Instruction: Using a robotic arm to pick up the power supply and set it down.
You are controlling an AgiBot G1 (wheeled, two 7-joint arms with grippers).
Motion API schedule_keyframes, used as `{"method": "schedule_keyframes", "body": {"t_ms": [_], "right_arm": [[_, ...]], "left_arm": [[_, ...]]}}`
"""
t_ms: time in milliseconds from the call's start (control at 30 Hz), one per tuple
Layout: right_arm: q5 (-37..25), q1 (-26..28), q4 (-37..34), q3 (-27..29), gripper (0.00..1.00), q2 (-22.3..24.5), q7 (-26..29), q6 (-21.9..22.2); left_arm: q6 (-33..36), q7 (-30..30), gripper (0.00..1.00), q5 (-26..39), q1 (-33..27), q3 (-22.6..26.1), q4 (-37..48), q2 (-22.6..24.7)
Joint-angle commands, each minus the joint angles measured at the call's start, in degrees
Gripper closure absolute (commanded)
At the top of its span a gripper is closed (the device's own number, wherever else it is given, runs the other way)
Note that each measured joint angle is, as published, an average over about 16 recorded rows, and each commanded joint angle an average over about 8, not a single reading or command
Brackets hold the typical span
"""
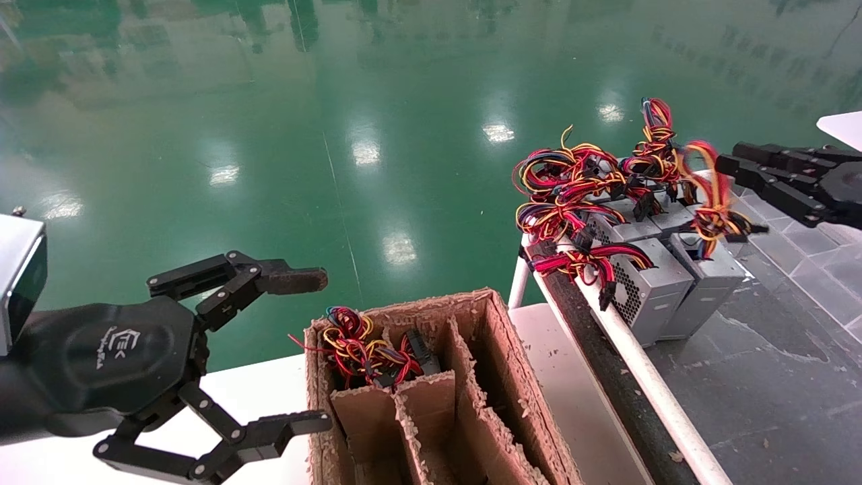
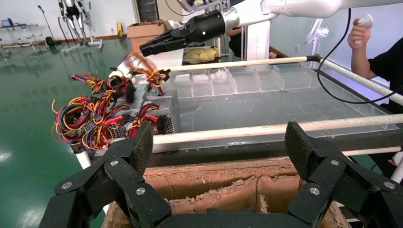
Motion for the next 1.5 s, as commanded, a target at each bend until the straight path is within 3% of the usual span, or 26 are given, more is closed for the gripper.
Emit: {"method": "schedule_keyframes", "body": {"t_ms": [33, 400, 1500], "right_arm": [[0.2, 0.2, -0.4, 0.1, 0.00, 0.1, 0.0, -0.1], [1.1, -0.7, 1.6, 0.5, 0.00, 0.1, -0.1, -0.9], [11.1, -19.3, 38.6, 4.5, 0.00, 2.5, 13.4, -2.4]], "left_arm": [[0.0, 0.0, 0.00, 0.0, 0.0, 0.0, 0.0, 0.0], [0.0, 0.0, 0.00, 0.0, 0.0, 0.0, 0.0, 0.0], [0.0, 0.0, 0.00, 0.0, 0.0, 0.0, 0.0, 0.0]]}}
